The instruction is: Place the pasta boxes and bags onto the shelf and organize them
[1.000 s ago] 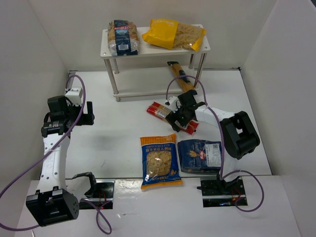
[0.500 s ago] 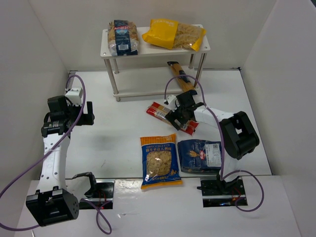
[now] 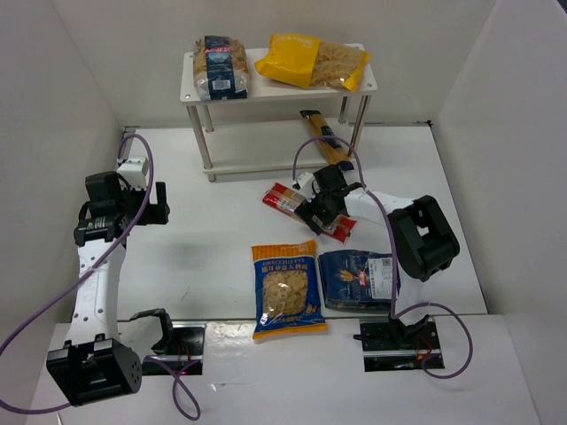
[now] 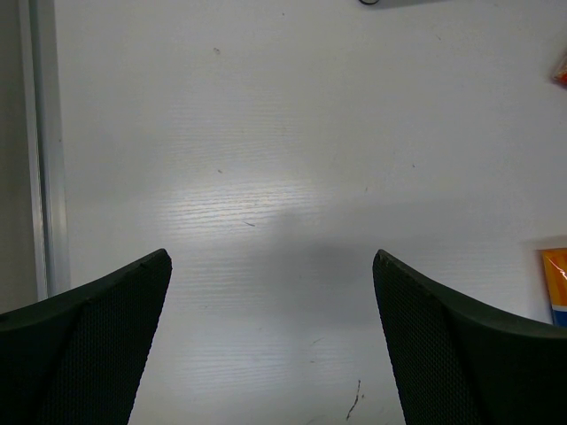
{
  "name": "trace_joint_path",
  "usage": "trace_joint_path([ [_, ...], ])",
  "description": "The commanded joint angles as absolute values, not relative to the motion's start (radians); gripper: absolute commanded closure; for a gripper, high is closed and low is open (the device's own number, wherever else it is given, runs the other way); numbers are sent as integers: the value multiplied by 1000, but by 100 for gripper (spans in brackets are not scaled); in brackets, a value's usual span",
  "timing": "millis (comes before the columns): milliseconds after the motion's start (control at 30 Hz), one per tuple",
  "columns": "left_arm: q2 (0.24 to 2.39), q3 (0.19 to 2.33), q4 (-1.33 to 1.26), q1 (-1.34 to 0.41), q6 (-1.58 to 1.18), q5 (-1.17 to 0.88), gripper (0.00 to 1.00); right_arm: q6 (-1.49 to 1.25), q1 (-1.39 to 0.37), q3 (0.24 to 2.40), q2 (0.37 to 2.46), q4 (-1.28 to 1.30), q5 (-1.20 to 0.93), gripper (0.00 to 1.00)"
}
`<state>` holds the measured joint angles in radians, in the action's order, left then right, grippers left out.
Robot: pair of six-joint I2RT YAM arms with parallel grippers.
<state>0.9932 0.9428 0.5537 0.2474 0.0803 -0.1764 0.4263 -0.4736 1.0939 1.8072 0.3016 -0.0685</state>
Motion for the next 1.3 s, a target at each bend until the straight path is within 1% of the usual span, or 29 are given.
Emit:
trace_joint_path([
  [0, 983, 960, 522, 253, 101, -173, 0, 430, -488, 1131, 1825, 330, -109, 3],
  [67, 983, 960, 522, 253, 101, -173, 0, 440, -488, 1140, 1835, 341, -121, 15],
  [100, 983, 960, 522, 253, 101, -173, 0, 449, -488, 1159, 1860, 366, -132, 27],
  [133, 983, 960, 522, 253, 101, -173, 0, 449, -497, 1169, 1873, 385, -132, 45],
  [167, 983, 960, 522, 253, 101, -173, 0, 449, -497, 1178, 1885, 396, -132, 99],
  [267, 983, 960, 522, 253, 101, -173, 0, 457, -534, 1178, 1896, 417, -120, 100],
  [600, 965, 951, 522, 253, 101, -173, 0, 397, -670, 1210, 1646, 445, -140, 100],
  [933, 947, 951, 512, 253, 101, -173, 0, 302, -681, 1167, 1477, 315, -163, 100],
  [1167, 946, 942, 512, 253, 101, -164, 0, 246, -681, 1167, 1427, 226, -144, 100],
  [1267, 946, 942, 503, 253, 101, -155, 0, 218, -681, 1193, 1427, 187, -95, 100],
])
